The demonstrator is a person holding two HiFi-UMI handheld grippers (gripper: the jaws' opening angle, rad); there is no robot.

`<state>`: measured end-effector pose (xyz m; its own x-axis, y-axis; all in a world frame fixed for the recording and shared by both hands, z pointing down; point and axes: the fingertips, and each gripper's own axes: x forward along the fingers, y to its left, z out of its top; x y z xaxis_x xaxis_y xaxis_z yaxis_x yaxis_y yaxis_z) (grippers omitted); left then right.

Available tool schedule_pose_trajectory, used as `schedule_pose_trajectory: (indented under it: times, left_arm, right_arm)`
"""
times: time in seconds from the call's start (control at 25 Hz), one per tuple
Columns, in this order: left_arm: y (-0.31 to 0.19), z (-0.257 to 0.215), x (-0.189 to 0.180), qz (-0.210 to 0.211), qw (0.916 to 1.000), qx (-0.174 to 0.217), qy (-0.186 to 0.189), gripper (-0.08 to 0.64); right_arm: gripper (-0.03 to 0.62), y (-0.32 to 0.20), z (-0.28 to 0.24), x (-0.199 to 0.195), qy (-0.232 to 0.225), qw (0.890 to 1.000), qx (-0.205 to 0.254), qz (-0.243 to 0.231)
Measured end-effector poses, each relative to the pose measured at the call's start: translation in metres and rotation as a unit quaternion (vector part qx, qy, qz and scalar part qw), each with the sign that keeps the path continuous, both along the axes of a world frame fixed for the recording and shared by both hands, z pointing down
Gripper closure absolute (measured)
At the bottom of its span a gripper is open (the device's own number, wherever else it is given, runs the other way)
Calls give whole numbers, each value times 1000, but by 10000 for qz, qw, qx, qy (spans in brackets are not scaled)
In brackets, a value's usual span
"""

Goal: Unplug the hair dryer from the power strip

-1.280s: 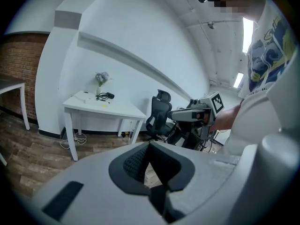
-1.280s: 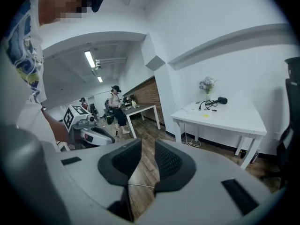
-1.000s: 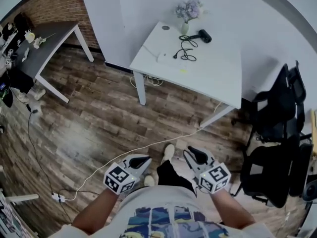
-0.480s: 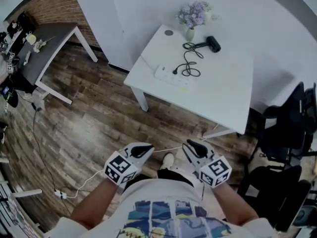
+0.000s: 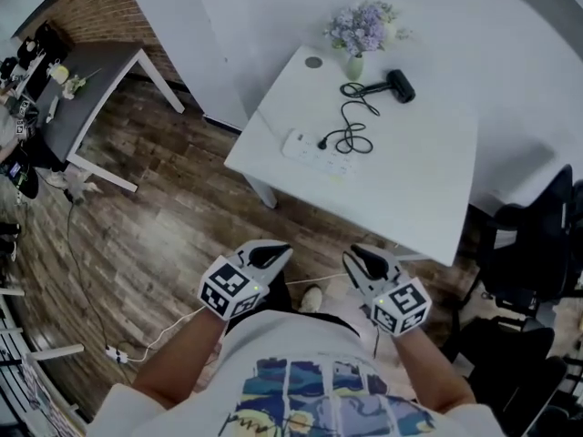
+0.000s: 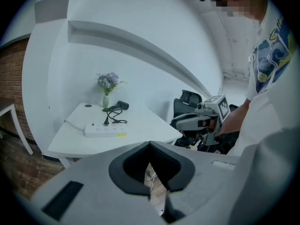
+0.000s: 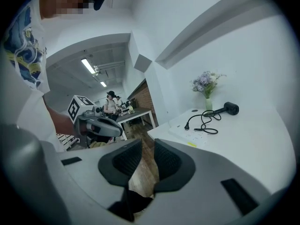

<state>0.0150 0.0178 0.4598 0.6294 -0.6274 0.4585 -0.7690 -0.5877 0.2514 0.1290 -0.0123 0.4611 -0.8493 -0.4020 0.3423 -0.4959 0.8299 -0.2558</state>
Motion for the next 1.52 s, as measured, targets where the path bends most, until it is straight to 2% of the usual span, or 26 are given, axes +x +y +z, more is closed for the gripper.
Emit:
schedule_pose_trajectory:
  times: [0.28,0.52,0.76,1.08,1.32,1.52]
  left_arm:
    - [-79,20,-18,298,9995,-23,-53,558]
    - [-150,31,-40,625,9980,-129,5,558]
    - [-210,50,-60,918,9956,-177,-115,558]
    - [-257,86,-71,1438,9886,-337,-286,558]
    - [-278,118,-75,1829,9804,-535,-501,558]
    - [-289,134,-73,2196,9715,-533,-709,558]
  right_arm:
    - [509,-57,12,-7,113,9993,-82,339]
    - [508,-112,20,-31,315,9979,-242,511]
    - [505,-168,40,-61,544,9962,-350,592]
    - [499,-219,70,-91,847,9925,-488,734]
    - [491,-247,95,-100,1037,9875,-711,951]
    - [486,-268,109,-108,1178,9834,-848,1086]
